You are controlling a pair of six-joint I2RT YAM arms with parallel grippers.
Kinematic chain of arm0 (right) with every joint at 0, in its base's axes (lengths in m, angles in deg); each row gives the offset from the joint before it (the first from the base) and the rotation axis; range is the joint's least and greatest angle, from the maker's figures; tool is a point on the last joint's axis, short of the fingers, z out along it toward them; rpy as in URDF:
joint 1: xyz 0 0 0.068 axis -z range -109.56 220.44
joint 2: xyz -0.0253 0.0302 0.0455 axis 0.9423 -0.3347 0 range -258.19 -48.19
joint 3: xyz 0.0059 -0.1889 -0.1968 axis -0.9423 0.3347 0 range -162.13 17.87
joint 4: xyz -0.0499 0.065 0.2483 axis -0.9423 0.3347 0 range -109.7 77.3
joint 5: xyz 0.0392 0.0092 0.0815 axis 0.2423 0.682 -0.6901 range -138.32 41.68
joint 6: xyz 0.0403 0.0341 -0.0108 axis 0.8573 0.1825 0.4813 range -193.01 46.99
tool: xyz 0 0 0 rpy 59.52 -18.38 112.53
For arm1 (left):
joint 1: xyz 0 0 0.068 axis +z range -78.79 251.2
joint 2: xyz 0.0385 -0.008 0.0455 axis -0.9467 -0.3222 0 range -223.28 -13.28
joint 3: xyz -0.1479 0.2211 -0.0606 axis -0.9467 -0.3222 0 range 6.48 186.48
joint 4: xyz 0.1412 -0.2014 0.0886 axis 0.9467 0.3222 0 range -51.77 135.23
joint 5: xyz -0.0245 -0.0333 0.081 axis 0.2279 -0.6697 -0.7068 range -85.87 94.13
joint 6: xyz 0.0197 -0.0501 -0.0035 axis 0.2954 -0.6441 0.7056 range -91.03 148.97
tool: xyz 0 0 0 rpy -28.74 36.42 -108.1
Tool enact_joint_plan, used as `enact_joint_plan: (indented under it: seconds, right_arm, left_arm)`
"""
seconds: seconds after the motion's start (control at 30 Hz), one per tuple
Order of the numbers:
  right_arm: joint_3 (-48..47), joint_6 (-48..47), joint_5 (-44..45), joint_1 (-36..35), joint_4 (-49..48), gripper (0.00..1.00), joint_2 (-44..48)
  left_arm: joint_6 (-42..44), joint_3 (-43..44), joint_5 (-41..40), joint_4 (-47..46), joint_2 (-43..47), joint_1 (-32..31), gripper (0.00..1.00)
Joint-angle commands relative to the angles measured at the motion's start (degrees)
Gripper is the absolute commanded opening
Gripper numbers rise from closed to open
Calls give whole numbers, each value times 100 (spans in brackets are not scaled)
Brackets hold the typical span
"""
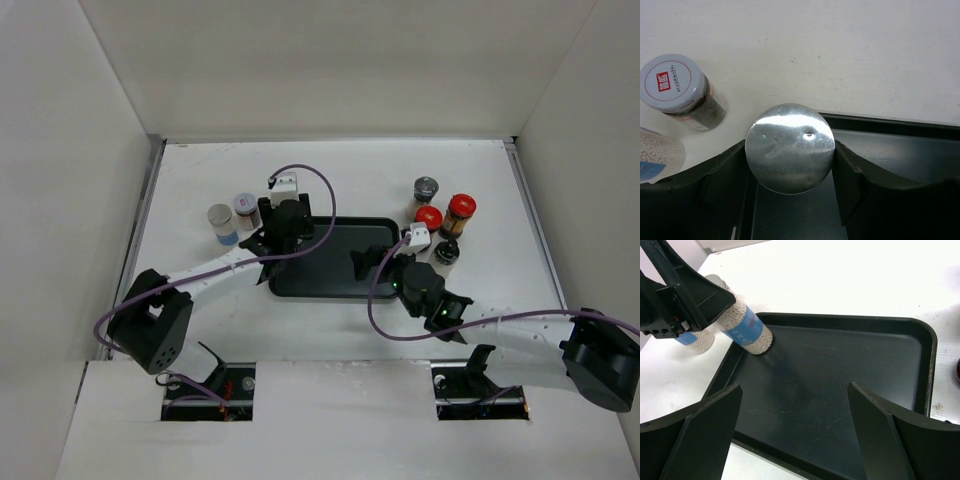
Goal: Organize the condiment bottles
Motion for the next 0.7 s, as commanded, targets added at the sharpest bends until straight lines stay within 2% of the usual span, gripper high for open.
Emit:
enact_joint_plan:
  seconds: [0.0,0.1,0.23,0.5,0.67]
  right_arm:
    - [-14,93,-55,28,-304,93,37]
    - [-14,93,-63,28,-322,94,-15]
    - [-14,93,-81,28,-278,95,72]
    - [57,84,-28,71,-269,96,240]
    - [83,67,-20,107,-295,96,275]
  left_arm:
    - [-92,-10,2,-928,106,5,43]
    - [-92,-11,28,-929,71,58,48]
    - [-66,-2,-24,-894,106,75,65]
    - [-39,-2,10,-692,238,119,80]
    - [-13,-203,-138,-612,1018,110,89]
